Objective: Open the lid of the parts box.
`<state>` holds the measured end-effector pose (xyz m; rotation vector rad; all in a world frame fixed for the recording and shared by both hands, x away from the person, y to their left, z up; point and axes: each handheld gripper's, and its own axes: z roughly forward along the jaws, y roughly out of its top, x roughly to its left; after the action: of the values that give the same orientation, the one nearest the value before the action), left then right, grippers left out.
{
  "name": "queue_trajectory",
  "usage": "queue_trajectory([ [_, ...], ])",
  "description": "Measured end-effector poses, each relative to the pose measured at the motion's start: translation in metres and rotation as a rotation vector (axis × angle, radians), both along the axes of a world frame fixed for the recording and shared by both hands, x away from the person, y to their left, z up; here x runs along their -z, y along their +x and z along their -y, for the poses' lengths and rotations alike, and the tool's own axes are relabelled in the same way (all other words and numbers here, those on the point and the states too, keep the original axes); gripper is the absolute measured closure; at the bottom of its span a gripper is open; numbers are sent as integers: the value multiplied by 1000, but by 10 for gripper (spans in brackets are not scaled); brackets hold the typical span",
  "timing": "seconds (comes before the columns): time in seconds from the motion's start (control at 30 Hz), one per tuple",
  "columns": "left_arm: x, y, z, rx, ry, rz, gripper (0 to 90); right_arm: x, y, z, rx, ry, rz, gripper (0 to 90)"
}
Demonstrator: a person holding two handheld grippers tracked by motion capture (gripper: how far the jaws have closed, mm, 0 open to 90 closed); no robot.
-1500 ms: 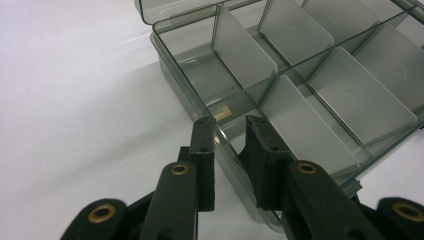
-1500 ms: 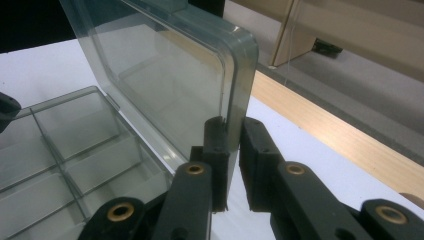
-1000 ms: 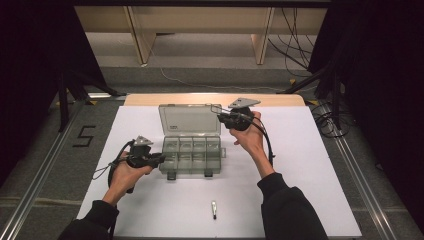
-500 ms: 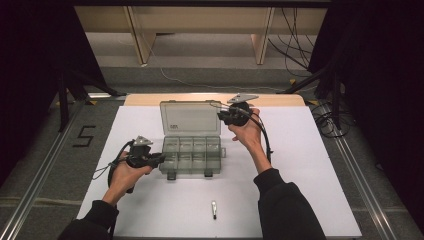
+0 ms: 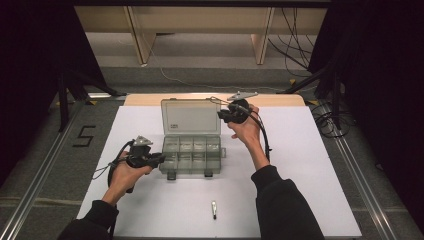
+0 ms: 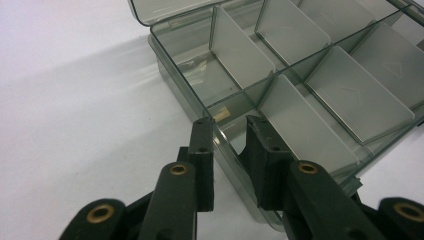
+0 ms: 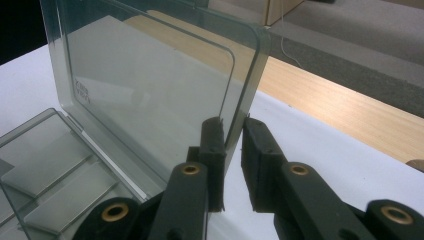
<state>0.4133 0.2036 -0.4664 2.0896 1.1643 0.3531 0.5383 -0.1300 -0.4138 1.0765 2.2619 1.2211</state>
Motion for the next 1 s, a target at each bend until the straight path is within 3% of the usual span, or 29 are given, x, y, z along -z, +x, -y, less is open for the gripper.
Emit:
queue_trajectory([
  [0.17, 0, 0, 0, 2, -2, -1, 732, 2, 2, 0, 0, -4, 13, 798],
  [0.37, 0, 0, 0, 2, -8, -3, 731, 2, 3, -1, 18, 6, -8, 791],
  [0.43, 0, 1, 0, -1, -17, -5, 731, 4, 4, 0, 17, 6, 10, 789],
  [0.5, 0, 1, 0, 1, -12, -4, 731, 4, 5, 0, 24, 22, -10, 787],
  [1.0, 0, 1, 0, 5, -11, -4, 728, 4, 7, 1, 47, 20, -14, 768],
])
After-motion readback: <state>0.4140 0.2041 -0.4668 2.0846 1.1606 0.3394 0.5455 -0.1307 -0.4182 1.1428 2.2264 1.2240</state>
